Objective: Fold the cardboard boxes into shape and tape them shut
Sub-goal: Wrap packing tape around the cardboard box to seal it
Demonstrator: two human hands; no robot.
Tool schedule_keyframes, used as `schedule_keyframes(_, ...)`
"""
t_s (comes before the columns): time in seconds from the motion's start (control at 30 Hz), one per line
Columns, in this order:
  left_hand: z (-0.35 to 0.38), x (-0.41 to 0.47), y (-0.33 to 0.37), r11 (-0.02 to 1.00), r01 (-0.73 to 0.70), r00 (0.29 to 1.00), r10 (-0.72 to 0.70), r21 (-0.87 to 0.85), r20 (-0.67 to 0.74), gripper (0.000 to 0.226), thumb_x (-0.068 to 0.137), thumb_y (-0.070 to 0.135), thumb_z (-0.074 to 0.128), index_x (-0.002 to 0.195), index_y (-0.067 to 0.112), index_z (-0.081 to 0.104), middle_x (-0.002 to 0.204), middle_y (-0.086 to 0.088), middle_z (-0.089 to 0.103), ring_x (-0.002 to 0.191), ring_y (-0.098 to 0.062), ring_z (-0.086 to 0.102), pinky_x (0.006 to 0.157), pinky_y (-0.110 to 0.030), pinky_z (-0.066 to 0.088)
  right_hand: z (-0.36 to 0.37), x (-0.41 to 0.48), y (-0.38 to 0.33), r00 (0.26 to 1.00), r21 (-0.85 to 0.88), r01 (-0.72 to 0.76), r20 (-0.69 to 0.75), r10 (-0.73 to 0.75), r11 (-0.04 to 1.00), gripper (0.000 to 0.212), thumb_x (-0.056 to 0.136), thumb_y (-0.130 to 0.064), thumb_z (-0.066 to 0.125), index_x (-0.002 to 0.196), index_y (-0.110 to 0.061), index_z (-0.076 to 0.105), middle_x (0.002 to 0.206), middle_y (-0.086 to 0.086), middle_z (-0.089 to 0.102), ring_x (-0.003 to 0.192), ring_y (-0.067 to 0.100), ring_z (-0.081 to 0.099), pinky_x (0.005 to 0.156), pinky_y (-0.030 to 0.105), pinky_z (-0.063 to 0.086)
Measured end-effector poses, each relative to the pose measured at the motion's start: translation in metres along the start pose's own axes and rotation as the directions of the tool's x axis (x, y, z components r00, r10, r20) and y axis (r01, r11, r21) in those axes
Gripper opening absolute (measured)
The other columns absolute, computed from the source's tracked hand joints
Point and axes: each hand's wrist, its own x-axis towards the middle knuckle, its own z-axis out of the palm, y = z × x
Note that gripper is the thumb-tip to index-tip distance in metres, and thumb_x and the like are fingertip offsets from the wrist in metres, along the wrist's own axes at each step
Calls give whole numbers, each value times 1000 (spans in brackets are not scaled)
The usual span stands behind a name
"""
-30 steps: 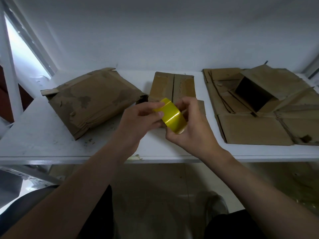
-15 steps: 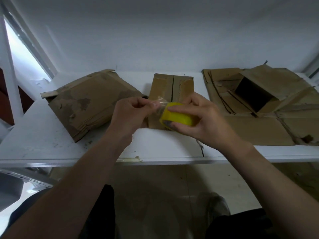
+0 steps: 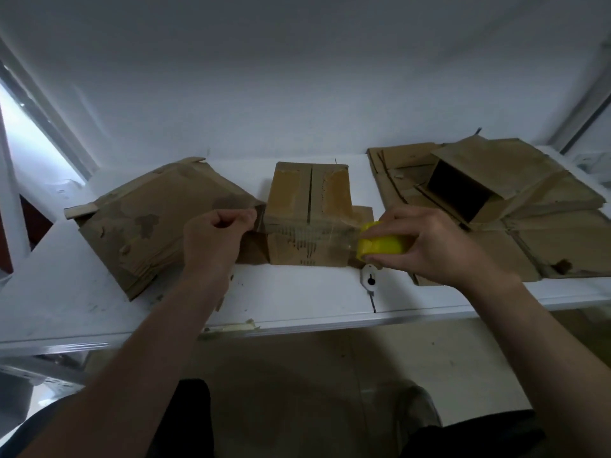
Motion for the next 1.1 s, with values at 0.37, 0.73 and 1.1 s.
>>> schedule_keyframes(0.37,-6,14,-21,995,4,993,-15,-99,-115,7,93,34,70,89,29,68,99,3,67,86,-15,58,64,-28,47,-7,2,33,998,-114,-5,-60,-2,993,39,80,-58,68,102,-28,80,95,-4,64,80,16,62,59,42,56)
schedule_keyframes(0.73,19,28,-45,980,169,979,-180,-103,-100,20,96,30,68,112,17,71,98,-2,66,76,-13,55,55,-23,43,18,16,56,993,-126,-119,1,120,985,24,79,-45,81,99,-32,80,92,-10,61,81,12,59,64,40,55)
schedule_keyframes(1.1,49,31,-50,974,199,979,-203,-110,-25,4,98,23,67,98,23,71,77,0,63,61,-9,51,40,-18,40,46,38,49,985,-229,-164,17,172,960,25,82,-48,78,102,-34,78,99,-7,61,84,17,60,68,33,52)
